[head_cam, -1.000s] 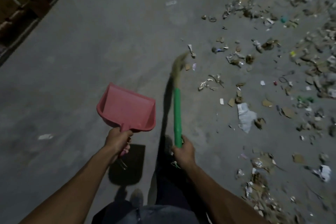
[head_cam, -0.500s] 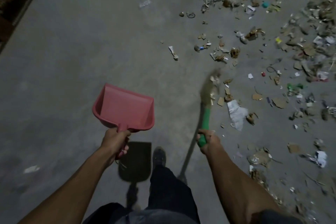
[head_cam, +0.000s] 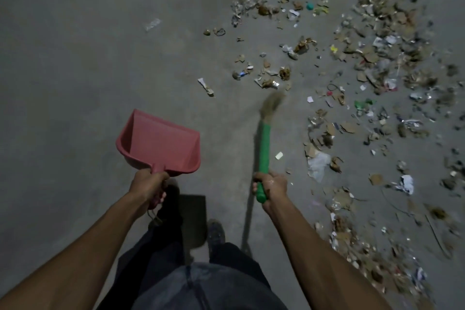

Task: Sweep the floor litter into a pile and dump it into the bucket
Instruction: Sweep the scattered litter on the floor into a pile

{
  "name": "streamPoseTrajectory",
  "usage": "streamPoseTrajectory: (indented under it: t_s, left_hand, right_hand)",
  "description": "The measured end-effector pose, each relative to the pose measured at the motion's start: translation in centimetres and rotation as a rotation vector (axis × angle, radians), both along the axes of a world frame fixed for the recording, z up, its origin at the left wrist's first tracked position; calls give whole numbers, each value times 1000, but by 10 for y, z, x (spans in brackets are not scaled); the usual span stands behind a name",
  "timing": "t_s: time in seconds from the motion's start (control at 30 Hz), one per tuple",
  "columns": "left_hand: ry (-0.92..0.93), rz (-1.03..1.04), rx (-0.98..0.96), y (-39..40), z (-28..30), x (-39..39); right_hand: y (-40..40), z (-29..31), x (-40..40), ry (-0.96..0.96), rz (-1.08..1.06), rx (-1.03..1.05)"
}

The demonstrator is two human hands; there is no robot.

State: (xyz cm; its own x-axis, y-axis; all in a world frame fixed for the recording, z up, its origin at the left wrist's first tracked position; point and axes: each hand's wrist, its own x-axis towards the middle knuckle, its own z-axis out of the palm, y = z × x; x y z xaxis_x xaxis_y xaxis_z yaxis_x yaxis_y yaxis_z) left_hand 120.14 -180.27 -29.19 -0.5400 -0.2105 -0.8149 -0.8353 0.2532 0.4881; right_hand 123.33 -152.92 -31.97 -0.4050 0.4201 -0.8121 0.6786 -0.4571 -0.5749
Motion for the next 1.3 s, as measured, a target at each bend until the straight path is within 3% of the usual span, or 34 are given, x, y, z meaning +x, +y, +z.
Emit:
streamPoseTrajectory:
  t_s: [0.17, 0.4, 0.57, 0.7, 0.83, 1.07, 1.2, 1.3]
  left_hand:
    - [-9, -144, 19, -9, -15, -68]
    - [-43, -371, 57, -17, -20, -152]
    - [-40, -449, 30, -38, -30, -190]
    - [-57, -438, 9, -51, -32, -208]
    - [-80, -424, -24, -63, -30, -223]
    - [-56, -285, -6, -91, -28, -248]
    - [-45, -246, -14, -105, -29, -258]
    - [-40, -224, -11, -112, -31, -266]
  right_hand:
    - [-35, -4, -15, -112, 8, -94]
    - [-9, -8, -18, -315, -427, -50]
    - [-1, 11, -63, -223, -658, 113]
    - [-43, 12, -90, -174, -430, 257]
    - [-108, 10, -118, -139, -147, 242]
    - [-166, -9, -163, -180, 546, 340]
    - [-168, -27, -203, -244, 717, 313]
    - [-155, -44, -233, -276, 621, 227]
